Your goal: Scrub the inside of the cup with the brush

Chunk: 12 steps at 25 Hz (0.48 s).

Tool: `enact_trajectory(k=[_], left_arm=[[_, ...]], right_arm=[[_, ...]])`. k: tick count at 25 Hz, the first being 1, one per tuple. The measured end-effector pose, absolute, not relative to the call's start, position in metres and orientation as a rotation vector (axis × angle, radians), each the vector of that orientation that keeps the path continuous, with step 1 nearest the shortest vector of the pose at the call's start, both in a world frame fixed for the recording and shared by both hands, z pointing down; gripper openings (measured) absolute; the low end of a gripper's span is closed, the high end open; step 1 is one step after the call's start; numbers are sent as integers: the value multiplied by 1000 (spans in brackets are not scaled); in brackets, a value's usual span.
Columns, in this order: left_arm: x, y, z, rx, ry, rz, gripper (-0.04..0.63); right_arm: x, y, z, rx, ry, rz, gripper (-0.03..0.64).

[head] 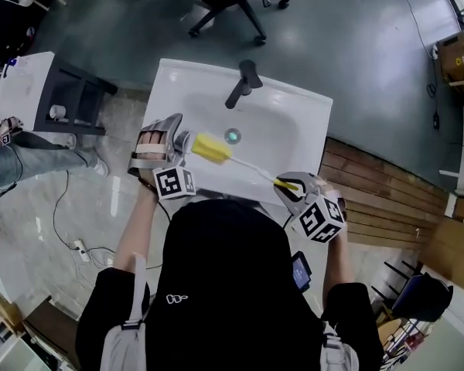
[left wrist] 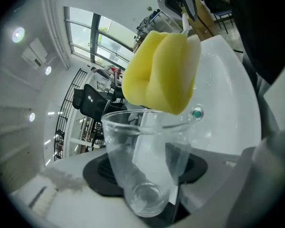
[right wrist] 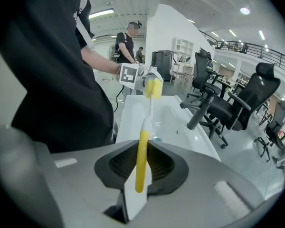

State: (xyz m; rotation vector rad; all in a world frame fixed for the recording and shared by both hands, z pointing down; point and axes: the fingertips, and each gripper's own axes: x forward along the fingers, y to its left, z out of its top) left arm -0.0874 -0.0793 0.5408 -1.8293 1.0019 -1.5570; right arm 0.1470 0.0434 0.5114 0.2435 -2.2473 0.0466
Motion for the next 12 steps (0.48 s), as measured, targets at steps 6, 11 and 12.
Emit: enact_trajectory(k=[6, 11, 12], left_arm=[[-91, -78, 541, -1780, 962, -1578, 279], [-89, -73, 543, -1769, 935, -1587, 279], [-89, -73, 544, -1765, 933, -1589, 279]], right_arm=[[135, 42, 509, 188, -2249, 12, 54], [131, 40, 509, 152, -2230, -8, 54], [130, 39, 509, 147, -2227, -9, 53]])
